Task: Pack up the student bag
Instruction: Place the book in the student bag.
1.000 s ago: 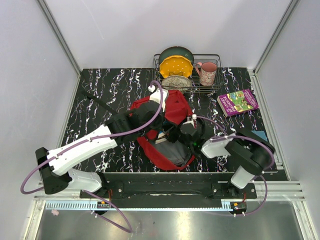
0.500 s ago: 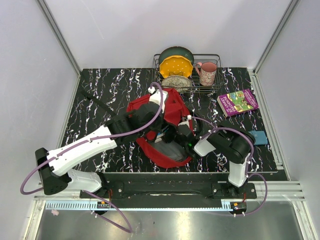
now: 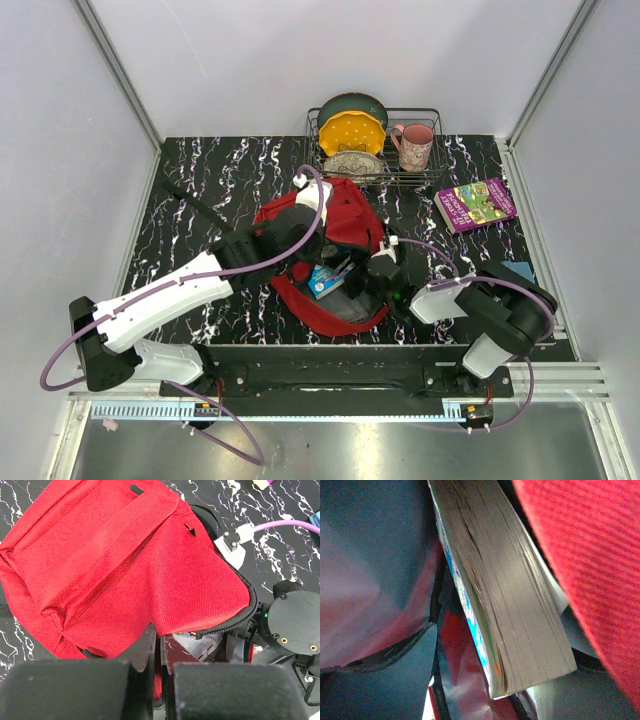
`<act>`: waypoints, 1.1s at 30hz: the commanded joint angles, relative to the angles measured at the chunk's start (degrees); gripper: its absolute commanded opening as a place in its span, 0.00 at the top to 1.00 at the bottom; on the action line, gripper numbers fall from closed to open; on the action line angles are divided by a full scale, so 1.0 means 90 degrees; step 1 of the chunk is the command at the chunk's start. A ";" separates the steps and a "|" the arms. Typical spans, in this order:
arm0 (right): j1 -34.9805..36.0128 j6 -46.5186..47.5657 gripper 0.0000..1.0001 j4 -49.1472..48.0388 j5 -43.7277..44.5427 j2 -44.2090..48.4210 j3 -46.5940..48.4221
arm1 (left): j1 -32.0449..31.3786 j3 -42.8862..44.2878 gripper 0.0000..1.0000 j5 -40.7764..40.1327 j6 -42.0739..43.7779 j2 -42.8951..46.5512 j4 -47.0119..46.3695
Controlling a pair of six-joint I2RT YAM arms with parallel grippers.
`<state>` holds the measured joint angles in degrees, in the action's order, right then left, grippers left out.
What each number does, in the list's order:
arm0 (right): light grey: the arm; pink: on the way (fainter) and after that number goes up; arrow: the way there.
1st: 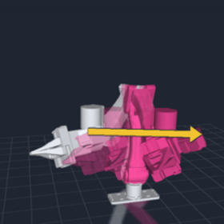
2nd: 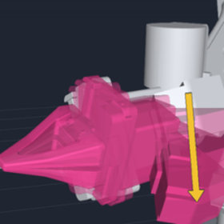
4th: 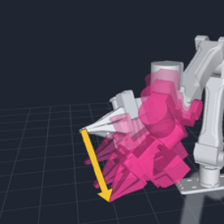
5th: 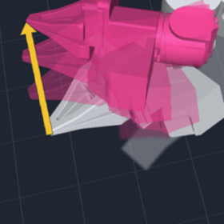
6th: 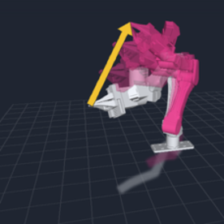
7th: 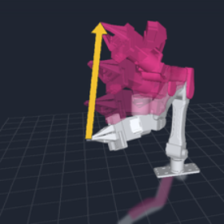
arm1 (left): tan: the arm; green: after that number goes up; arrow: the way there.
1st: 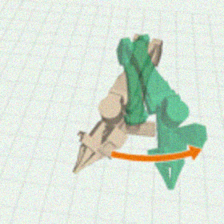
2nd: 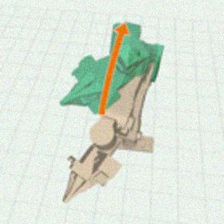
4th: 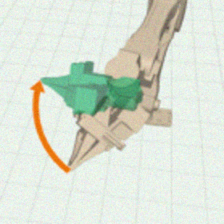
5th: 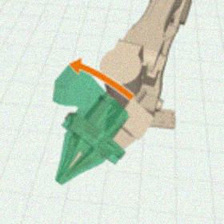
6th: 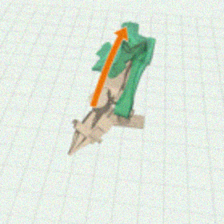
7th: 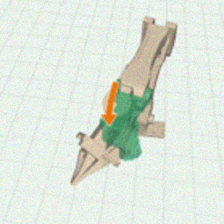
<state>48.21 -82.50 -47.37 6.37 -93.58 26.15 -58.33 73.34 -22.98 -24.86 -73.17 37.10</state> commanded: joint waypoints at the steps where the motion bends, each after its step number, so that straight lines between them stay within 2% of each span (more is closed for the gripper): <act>1: -0.0034 0.0036 0.25 0.0663 -0.0063 0.0466 0.0023 | 0.0035 0.0025 1.00 0.0015 -0.0089 0.0112 -0.0451; 5: -0.0034 -0.0188 0.24 0.1122 -0.0171 0.0612 0.0160 | 0.0035 0.0054 1.00 0.0083 -0.0089 0.0092 -0.0441; 9: -0.0073 -0.0306 0.27 0.0958 0.0238 0.0437 0.0569 | 0.0045 -0.0004 1.00 0.0102 -0.0148 0.0093 -0.0499; 14: -0.0141 0.0016 0.25 0.1007 -0.0404 -0.0266 0.1723 | 0.0045 0.0073 1.00 0.0288 -0.0235 0.0015 -0.0480; 19: -0.0141 -0.0033 0.23 0.1122 -0.0376 0.0434 0.0477 | 0.0045 -0.0033 1.00 0.0162 -0.0236 0.0151 -0.0402; 23: -0.0141 0.0036 0.21 0.1981 -0.0346 0.1159 0.0005 | 0.0064 -0.0083 1.00 0.0122 -0.0216 0.0190 -0.0450; 26: -0.0141 -0.0033 0.31 0.1827 -0.0337 0.1335 -0.0161 | 0.0074 0.0034 1.00 0.0151 -0.0197 0.0064 -0.0460; 27: -0.0141 -0.0042 0.37 0.1749 -0.0356 0.1326 -0.0171 | 0.0074 0.0054 1.00 0.0200 -0.0187 0.0034 -0.0460; 28: -0.0141 -0.0100 0.49 0.1681 -0.0356 0.1258 -0.0162 | 0.0074 0.0073 1.00 0.0219 -0.0177 0.0015 -0.0451; 33: -0.0141 -0.0169 0.53 0.1309 -0.0376 0.0858 0.0121 | 0.0074 0.0025 1.00 0.0259 -0.0216 0.0053 -0.0421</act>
<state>47.33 -83.48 -31.99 3.36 -83.68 24.73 -57.82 72.34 -21.65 -26.15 -73.28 36.36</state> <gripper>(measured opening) 0.486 0.036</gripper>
